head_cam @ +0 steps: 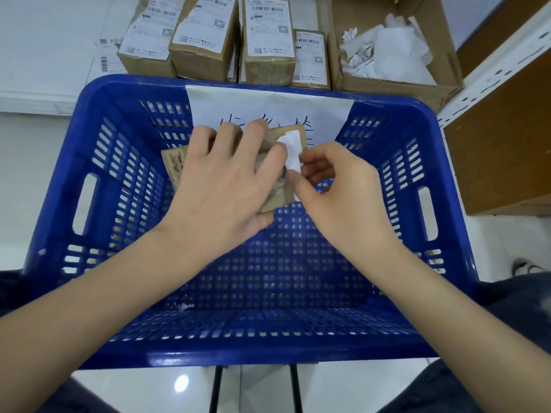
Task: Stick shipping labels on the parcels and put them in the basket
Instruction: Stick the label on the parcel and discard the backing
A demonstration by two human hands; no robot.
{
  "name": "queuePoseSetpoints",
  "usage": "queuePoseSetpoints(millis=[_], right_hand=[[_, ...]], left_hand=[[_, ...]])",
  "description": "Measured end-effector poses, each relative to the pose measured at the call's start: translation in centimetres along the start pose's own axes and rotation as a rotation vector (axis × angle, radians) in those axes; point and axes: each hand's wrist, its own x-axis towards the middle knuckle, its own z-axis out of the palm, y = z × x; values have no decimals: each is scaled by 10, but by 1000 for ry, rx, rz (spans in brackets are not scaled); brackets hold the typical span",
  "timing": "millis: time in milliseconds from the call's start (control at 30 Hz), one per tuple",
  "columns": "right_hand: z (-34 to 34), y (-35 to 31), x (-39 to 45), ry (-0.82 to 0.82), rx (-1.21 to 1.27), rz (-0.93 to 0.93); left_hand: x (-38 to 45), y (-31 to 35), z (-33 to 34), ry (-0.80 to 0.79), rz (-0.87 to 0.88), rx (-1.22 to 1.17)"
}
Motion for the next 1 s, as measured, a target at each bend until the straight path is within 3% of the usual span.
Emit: queuePoseSetpoints(millis=[300,1000], right_hand=[[0,1,5,-26,17,22],[-15,3,12,-103,568,229]], left_hand=[[-2,5,2,2,19,-4],[1,-12,3,106,71,-79]])
